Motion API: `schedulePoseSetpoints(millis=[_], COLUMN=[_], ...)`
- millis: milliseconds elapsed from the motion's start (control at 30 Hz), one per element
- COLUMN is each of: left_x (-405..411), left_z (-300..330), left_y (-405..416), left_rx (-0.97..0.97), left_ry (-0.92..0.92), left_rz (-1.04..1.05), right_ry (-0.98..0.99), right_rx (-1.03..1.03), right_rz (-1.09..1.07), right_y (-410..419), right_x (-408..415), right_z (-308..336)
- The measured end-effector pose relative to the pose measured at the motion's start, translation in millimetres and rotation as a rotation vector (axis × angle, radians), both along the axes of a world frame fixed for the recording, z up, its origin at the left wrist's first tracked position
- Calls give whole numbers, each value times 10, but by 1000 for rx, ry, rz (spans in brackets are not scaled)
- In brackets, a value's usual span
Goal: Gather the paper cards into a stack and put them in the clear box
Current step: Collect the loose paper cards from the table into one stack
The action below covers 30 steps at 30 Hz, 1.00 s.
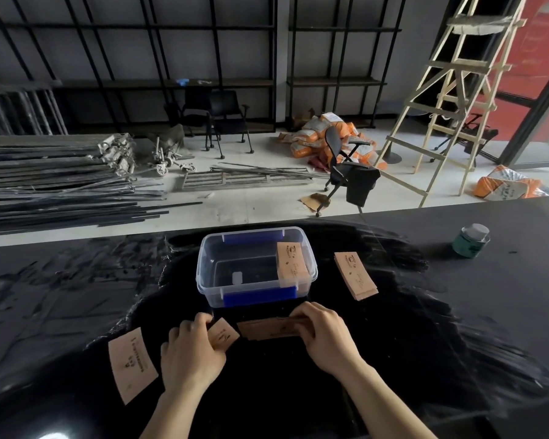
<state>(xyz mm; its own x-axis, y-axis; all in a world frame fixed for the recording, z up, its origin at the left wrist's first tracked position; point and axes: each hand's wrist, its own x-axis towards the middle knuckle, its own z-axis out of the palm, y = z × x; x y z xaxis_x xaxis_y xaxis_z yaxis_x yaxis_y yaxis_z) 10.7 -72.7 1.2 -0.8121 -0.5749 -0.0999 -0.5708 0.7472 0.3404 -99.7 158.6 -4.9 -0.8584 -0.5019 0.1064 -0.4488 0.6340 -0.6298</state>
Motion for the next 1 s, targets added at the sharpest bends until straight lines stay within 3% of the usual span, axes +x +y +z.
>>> schedulePoseSetpoints(millis=[200, 333, 533, 767, 900, 1000], left_x=[19, 33, -115, -322, -238, -82], left_z=[5, 49, 132, 197, 153, 91], left_y=[22, -16, -2, 314, 283, 84], left_rx=[-16, 181, 394, 473, 452, 347], left_ry=[13, 128, 371, 264, 388, 525], left_rz=[-57, 16, -125, -328, -243, -5], right_ry=[6, -22, -30, 5, 10, 16], right_rx=[1, 13, 26, 56, 49, 42], right_rz=[15, 59, 83, 114, 106, 103], right_y=[-43, -18, -51, -164, -215, -302], right_x=[30, 8, 17, 77, 66, 68], right_z=[-27, -23, -11, 2, -8, -9])
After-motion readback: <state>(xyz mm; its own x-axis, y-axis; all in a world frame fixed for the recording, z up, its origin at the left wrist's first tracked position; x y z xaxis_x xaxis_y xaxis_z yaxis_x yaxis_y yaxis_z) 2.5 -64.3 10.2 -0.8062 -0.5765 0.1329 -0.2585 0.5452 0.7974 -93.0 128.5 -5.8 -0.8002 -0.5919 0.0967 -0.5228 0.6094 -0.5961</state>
